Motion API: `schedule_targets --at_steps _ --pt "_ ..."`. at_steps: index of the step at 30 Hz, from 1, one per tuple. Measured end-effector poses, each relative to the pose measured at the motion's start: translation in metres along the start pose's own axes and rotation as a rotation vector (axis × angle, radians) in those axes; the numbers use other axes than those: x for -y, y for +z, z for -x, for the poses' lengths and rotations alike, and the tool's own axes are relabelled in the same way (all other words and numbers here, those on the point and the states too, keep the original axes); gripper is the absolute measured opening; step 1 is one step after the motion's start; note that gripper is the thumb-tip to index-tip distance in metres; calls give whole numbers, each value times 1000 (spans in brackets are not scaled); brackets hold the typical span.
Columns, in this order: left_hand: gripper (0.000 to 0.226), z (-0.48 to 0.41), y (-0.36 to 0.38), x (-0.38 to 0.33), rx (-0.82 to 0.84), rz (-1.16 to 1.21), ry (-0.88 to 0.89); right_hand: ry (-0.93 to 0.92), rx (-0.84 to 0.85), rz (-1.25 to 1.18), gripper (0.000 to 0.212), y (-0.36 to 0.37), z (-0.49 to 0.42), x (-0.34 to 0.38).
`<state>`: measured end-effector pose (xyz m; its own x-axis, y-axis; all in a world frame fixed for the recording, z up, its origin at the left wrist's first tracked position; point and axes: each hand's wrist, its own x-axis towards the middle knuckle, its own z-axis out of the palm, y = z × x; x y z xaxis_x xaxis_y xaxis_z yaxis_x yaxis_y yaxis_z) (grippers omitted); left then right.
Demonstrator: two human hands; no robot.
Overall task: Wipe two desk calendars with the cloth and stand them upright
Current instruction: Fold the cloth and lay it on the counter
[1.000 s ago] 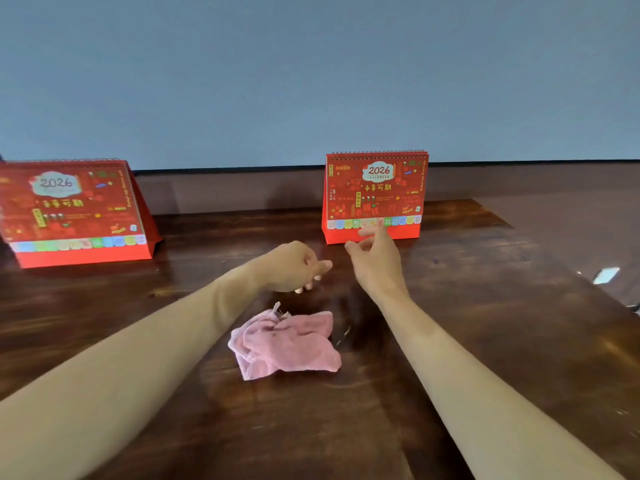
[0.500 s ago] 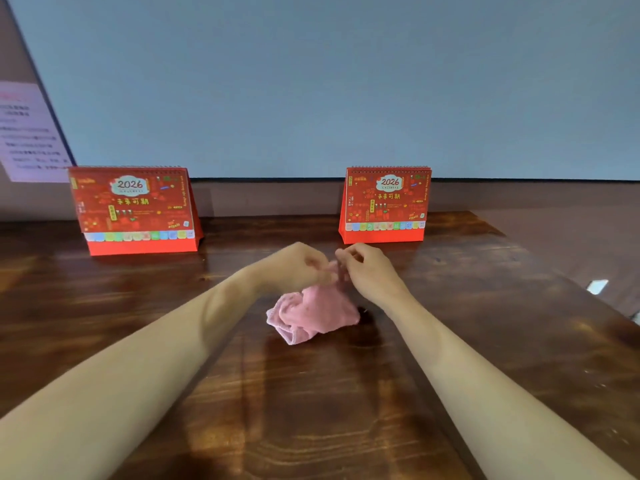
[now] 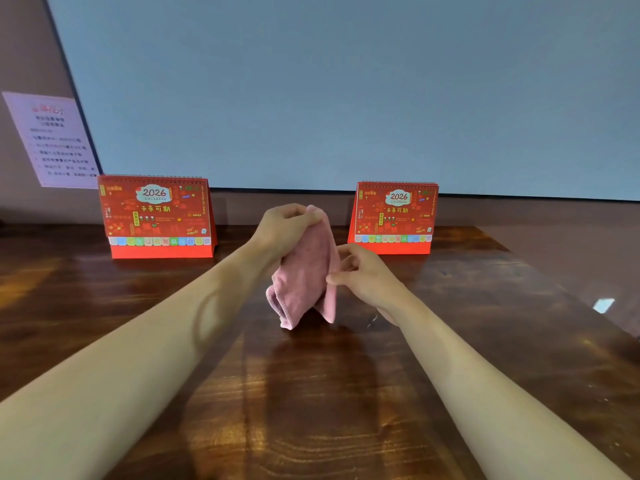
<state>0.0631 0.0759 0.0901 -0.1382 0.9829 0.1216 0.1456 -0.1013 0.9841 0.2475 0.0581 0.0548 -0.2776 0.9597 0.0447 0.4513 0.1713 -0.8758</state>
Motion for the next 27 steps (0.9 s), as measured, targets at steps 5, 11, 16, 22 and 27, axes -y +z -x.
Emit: schedule_targets --at_steps 5,11,16,22,27 --pt "19 -9 -12 0 -55 -267 138 34 -103 -31 12 -8 -4 -1" --pt "19 -15 -21 1 -71 -404 145 -58 -230 62 19 -20 -12 5" --pt "18 -22 -25 -2 -123 -420 110 -156 -384 325 26 -26 -19 -2" --pt "6 -18 -23 -7 -84 -472 98 -69 -333 258 31 -32 -21 1" --pt "28 -17 -26 -9 -77 -373 82 -7 -218 62 29 -35 -13 19"
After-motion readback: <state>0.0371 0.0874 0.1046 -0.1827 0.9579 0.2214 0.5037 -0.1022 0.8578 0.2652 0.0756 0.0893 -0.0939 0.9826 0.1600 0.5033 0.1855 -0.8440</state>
